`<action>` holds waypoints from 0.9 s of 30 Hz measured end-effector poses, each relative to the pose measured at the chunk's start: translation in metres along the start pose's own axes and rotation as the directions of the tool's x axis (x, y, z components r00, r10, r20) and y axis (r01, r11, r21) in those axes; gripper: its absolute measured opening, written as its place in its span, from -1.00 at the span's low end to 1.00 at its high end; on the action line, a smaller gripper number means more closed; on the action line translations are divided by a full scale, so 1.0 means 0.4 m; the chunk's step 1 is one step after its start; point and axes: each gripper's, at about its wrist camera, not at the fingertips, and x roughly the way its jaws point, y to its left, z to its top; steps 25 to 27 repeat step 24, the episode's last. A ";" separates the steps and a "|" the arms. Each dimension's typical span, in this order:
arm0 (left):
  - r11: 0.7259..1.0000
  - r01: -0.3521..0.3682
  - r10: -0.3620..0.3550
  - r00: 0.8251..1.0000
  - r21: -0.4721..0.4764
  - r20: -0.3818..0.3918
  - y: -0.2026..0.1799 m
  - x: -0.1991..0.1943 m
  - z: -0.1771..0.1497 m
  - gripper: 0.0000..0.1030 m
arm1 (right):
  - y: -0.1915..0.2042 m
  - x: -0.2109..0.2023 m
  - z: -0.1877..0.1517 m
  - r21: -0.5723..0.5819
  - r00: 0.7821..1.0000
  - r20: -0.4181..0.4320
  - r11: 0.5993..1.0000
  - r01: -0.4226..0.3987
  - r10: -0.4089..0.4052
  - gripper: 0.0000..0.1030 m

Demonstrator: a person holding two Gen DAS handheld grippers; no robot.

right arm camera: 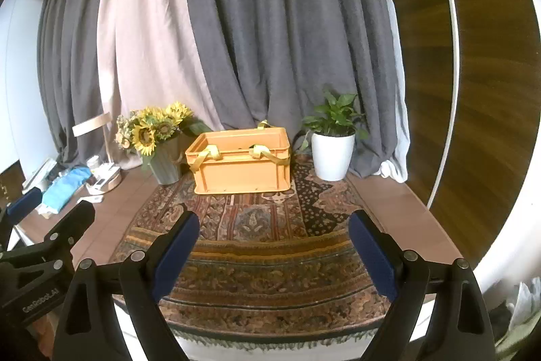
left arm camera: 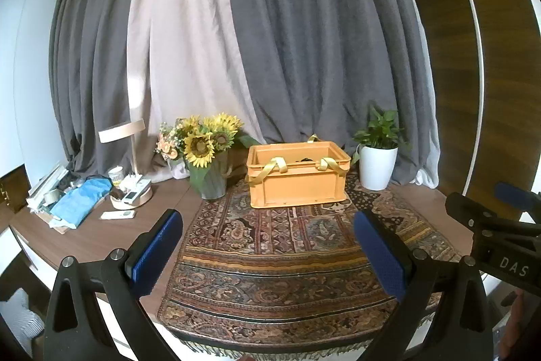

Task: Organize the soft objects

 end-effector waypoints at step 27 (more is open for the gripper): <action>1.000 0.004 -0.004 1.000 0.017 -0.002 -0.017 -0.040 -0.015 1.00 | -0.019 -0.042 -0.028 0.013 1.000 -0.017 1.000 0.014 -0.014 0.76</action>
